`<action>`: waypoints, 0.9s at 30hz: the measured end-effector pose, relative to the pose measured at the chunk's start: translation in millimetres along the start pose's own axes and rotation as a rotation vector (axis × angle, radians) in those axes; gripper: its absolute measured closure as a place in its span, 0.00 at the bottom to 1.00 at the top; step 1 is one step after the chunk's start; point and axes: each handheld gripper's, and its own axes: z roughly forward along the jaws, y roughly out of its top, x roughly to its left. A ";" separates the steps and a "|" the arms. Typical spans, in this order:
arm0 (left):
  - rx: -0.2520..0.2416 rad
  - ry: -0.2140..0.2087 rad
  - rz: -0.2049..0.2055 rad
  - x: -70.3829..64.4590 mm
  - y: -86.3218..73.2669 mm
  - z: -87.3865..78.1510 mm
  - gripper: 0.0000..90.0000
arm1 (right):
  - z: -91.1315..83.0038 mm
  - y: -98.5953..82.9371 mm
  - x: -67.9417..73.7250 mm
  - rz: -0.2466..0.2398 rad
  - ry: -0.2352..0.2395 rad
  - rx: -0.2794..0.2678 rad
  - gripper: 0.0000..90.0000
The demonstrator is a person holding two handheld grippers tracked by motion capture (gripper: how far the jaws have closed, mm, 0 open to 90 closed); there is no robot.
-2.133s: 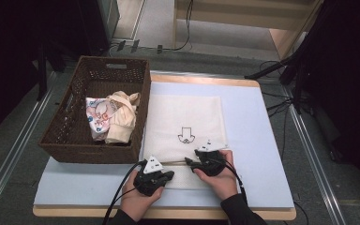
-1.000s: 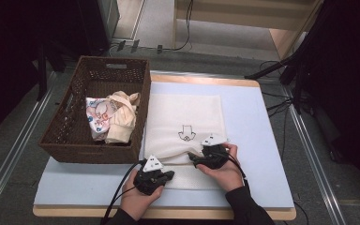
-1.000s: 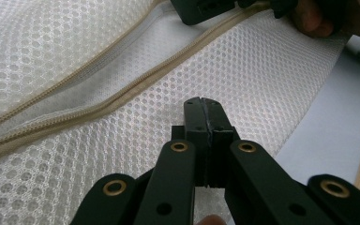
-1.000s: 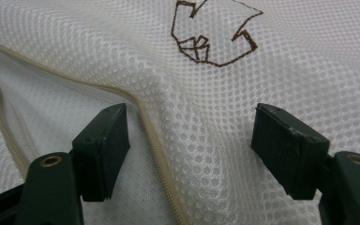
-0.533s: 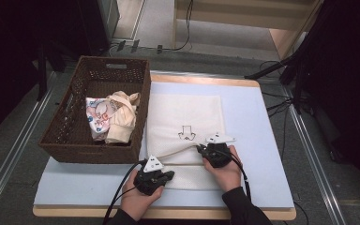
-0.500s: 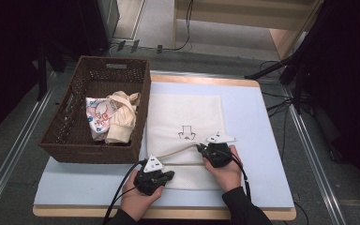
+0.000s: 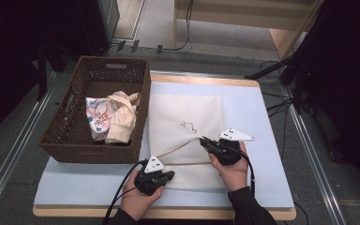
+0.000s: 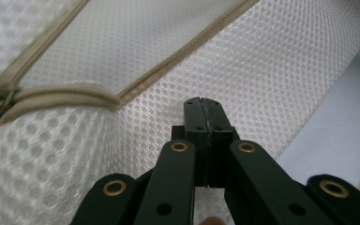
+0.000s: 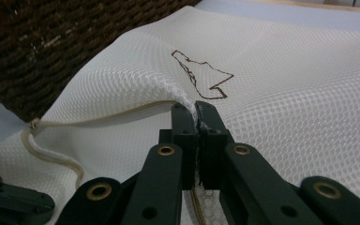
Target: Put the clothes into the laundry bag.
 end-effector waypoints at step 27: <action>-0.179 -0.102 0.017 -0.5 52.6 -42.9 0.28 | 7.3 -6.9 -3.7 0.020 -0.008 0.022 0.97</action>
